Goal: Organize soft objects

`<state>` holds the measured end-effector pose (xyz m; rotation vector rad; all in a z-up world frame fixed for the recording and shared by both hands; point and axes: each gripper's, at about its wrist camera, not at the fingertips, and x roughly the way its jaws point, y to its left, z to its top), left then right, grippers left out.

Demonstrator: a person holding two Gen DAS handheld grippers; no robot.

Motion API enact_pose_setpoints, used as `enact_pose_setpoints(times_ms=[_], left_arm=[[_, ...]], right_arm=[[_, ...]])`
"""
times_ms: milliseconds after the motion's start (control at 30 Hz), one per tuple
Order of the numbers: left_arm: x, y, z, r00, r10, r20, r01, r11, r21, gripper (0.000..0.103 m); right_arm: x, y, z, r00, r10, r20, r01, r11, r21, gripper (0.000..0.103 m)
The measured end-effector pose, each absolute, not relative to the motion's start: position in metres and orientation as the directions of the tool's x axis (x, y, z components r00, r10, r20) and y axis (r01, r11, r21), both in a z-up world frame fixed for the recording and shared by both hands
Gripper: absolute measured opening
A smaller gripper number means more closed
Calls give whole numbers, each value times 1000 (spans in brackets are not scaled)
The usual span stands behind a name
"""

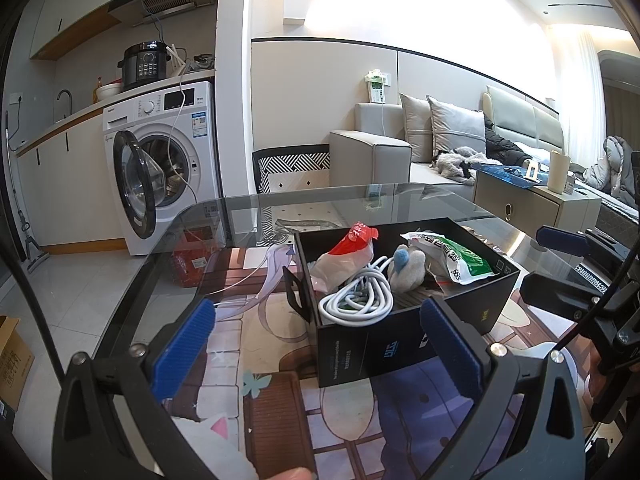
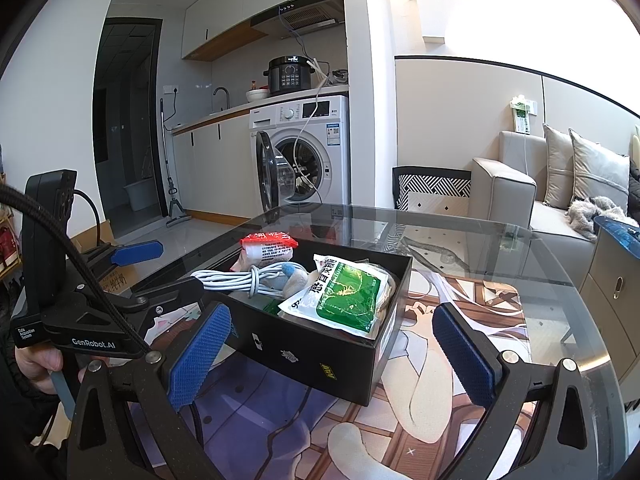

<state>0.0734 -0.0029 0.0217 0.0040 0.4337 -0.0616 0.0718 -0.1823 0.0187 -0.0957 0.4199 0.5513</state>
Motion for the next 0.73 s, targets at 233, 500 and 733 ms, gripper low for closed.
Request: enact_pose_setpoints(times_ms=[233, 500, 733], left_arm=[[73, -2, 22, 904, -59, -422, 60, 998, -12, 103], [73, -3, 22, 903, -64, -425, 67, 998, -7, 103], [72, -7, 21, 905, -66, -420, 74, 997, 2, 103]], right_arm=[[72, -182, 19, 770, 488, -412, -526, 850, 23, 103], [72, -182, 19, 770, 488, -412, -526, 850, 24, 103], [71, -183, 19, 770, 488, -411, -526, 850, 23, 103]])
